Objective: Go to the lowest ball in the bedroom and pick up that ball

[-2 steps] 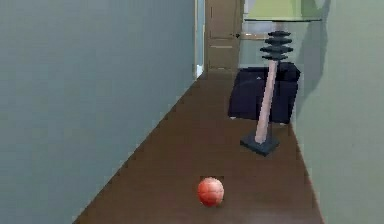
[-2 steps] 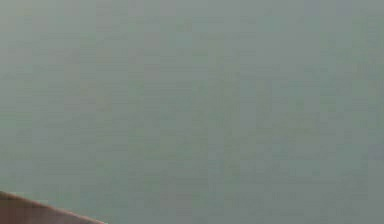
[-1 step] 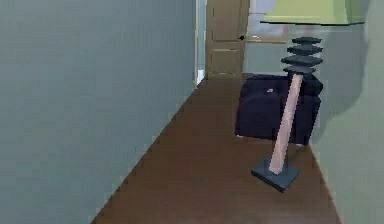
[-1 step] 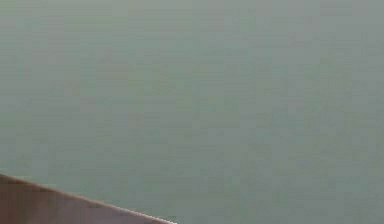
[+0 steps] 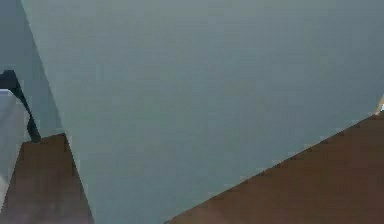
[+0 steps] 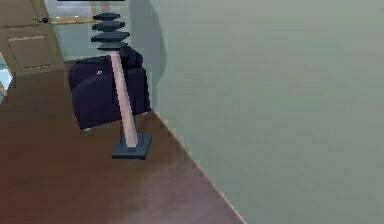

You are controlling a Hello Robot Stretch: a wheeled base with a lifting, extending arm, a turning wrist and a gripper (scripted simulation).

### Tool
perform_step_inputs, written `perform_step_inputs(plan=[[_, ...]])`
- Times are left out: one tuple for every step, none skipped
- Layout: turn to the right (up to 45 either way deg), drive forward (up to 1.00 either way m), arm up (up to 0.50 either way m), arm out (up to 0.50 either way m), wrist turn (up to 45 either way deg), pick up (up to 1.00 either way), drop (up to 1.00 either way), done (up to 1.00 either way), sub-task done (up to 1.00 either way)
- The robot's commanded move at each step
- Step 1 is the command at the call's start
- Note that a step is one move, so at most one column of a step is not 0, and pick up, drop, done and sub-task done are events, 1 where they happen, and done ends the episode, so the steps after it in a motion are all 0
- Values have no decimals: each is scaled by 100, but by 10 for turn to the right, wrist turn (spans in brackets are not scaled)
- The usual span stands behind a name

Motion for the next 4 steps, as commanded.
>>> perform_step_inputs(plan=[[-300,0,0,0,0,0,0,0,0],[0,0,16,0,0,0,0,0,0],[0,0,0,34,0,0,0,0,0],[0,0,0,0,450,0,0,0,0]])
